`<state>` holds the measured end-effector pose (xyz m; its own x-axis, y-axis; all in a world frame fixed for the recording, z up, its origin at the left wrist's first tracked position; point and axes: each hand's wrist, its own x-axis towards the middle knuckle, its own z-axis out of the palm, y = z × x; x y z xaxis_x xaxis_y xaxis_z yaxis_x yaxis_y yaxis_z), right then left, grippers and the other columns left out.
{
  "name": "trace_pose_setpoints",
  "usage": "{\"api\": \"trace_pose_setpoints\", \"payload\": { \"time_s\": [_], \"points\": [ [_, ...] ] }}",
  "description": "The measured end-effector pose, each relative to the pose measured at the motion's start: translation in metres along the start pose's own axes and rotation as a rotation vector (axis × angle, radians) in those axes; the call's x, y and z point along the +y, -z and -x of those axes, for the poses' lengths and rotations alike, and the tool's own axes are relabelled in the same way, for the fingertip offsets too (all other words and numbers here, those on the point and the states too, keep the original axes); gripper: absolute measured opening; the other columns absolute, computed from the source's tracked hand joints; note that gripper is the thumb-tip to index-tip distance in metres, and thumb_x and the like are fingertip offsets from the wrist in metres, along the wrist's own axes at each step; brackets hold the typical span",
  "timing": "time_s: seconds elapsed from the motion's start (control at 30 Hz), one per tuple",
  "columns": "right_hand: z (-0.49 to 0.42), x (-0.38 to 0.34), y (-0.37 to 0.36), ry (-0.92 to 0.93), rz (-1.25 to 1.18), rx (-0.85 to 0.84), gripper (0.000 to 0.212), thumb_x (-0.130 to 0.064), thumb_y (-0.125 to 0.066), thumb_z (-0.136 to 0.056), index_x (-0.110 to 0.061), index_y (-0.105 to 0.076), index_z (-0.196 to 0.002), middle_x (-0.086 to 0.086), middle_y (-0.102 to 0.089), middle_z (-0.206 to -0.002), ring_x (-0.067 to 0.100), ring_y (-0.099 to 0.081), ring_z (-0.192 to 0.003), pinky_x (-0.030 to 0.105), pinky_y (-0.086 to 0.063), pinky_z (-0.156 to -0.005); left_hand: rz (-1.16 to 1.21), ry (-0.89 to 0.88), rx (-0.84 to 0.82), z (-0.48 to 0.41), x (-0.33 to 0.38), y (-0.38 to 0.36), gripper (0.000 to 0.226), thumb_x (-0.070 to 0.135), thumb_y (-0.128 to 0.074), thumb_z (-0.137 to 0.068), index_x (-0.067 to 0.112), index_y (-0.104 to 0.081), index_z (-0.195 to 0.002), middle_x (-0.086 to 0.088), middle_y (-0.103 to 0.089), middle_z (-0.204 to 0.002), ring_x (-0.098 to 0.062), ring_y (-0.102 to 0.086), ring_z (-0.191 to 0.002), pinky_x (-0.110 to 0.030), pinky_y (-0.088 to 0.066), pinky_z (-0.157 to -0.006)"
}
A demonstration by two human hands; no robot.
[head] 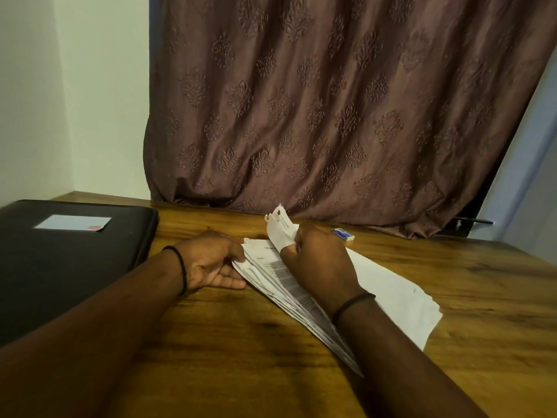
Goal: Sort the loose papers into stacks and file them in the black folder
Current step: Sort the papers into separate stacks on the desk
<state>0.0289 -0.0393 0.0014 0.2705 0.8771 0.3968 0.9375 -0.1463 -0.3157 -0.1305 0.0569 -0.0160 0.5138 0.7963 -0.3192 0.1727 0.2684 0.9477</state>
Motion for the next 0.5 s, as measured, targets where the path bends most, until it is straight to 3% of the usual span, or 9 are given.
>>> {"api": "trace_pose_setpoints", "payload": {
  "time_s": [0.17, 0.5],
  "points": [
    [-0.0018, 0.0020, -0.0015, 0.016, 0.006, 0.001, 0.027, -0.035, -0.058, -0.094, -0.017, -0.058, -0.114, 0.006, -0.067, -0.112, 0.014, -0.055, -0.082, 0.026, -0.045, -0.069, -0.036, -0.028, 0.007, -0.0013, -0.0005, -0.0030, 0.023, 0.006, -0.059, -0.094, 0.005, -0.060, -0.117, -0.016, -0.075, -0.095, -0.019, -0.072, -0.065, -0.033, -0.061, -0.060],
    [0.0023, 0.0025, -0.0033, 0.051, 0.047, -0.079, 0.023, -0.041, -0.061, -0.092, -0.024, -0.067, -0.106, -0.003, -0.069, -0.101, 0.013, -0.060, -0.089, 0.028, -0.049, -0.080, -0.040, -0.091, 0.078, -0.0042, -0.0059, -0.0086, 0.034, 0.003, -0.070, -0.086, 0.008, -0.061, -0.118, -0.010, -0.076, -0.089, -0.014, -0.068, -0.055, -0.028, -0.059, -0.051]
  ]
}}
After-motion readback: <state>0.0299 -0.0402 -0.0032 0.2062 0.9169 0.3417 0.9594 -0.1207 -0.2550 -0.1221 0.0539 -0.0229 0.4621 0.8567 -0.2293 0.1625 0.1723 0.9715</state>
